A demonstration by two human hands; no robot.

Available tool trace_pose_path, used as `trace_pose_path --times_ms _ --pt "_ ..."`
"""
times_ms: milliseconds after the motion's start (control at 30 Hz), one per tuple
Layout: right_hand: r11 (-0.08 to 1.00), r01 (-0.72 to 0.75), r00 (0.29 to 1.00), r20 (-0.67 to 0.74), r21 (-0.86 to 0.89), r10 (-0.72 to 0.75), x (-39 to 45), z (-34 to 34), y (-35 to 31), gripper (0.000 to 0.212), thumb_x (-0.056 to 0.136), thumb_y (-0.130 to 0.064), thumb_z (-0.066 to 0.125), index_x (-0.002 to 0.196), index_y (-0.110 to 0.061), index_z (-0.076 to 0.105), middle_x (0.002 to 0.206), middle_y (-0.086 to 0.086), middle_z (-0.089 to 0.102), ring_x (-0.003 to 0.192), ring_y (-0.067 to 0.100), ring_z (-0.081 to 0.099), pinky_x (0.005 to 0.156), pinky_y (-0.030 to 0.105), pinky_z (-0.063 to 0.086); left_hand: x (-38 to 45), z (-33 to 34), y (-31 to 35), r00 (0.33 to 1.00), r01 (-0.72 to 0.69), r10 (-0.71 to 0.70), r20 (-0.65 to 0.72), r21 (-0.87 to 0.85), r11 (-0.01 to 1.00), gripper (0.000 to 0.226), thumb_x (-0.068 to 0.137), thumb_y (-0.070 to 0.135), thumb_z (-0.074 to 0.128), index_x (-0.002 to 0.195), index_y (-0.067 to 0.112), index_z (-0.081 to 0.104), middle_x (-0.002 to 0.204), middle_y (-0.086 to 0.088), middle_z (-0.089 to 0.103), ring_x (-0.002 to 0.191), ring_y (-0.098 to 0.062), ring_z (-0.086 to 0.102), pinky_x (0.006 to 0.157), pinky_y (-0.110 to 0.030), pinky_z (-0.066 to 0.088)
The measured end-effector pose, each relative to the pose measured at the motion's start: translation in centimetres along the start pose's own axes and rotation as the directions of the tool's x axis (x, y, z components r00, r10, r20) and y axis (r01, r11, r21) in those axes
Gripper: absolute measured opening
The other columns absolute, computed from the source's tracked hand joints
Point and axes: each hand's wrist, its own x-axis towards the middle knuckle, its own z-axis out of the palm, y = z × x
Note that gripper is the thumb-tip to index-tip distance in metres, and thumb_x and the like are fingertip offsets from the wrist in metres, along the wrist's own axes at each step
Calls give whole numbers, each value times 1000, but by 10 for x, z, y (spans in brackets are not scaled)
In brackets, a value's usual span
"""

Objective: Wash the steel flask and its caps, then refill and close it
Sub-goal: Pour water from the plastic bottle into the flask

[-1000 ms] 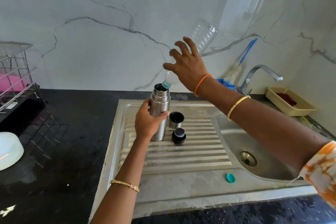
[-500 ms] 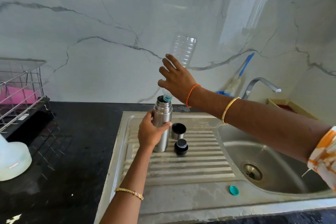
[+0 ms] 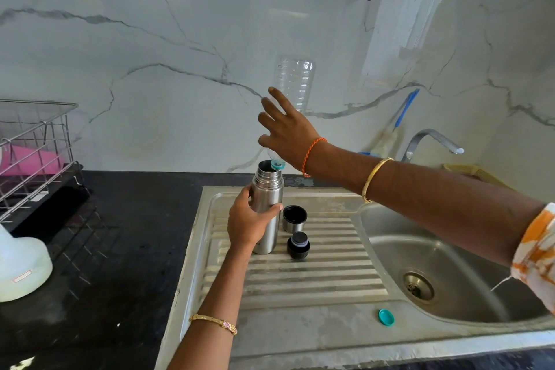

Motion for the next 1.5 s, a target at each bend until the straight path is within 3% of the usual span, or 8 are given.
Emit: trace_pose_path --times_ms 400,500,667,800,933,1067,1233,1500 --pt "811 -352 930 272 467 247 -28 11 14 55 91 -24 53 141 -24 32 141 15 40 135 40 29 114 57 2 -7 -5 4 997 -71 70 13 73 995 86 69 36 85 141 26 39 132 -3 56 125 -27 50 92 -39 46" --pt "570 -536 841 453 622 296 -50 22 15 61 83 -23 59 138 -24 33 134 14 45 126 37 41 111 52 14 -19 -8 8 997 -57 64 -40 166 984 120 68 39 85 155 25 3 156 -16 21 143 -36 17 108 -58 29" --pt "-211 -611 752 643 763 147 -100 42 6 69 67 -30 83 124 -19 46 113 9 49 97 25 53 85 29 41 -54 -4 26 925 -259 222 -308 -85 962 71 78 37 67 138 8 41 129 -12 51 118 -23 50 97 -35 45" --pt "-633 -485 724 683 604 97 -145 54 -18 63 65 -22 86 118 -12 55 107 0 65 94 10 62 83 19 49 -84 8 50 989 -76 110 95 -310 948 34 86 9 71 116 13 55 98 1 66 81 2 66 72 -20 55" --pt "-910 -267 683 728 317 53 -189 60 -40 58 69 -10 82 120 -10 56 107 8 70 99 18 68 87 31 54 -114 35 58 905 -95 149 398 -152 984 64 77 32 80 131 26 46 127 7 53 109 -1 55 88 -11 45" --pt "-950 -274 617 785 150 -54 -217 62 -56 53 72 -4 79 119 -9 54 102 10 71 84 11 69 62 12 49 -137 65 68 909 -213 180 376 49 976 96 65 59 74 144 23 33 141 5 42 124 -8 46 98 -22 43" --pt "-887 -454 685 671 88 -284 -243 88 -77 50 78 -27 75 122 -11 55 108 4 70 98 11 67 76 24 52 -154 87 71 941 -133 58 334 205 970 66 71 27 83 127 17 50 116 7 61 104 -10 58 81 -15 45" --pt "-362 -654 748 638 664 -181 -316 141 -127 39 81 -24 73 117 -11 65 113 8 64 97 22 62 81 18 38 -179 86 62 960 174 -230 160 303 937 66 73 28 76 131 25 45 112 13 55 103 -10 55 84 -26 43"
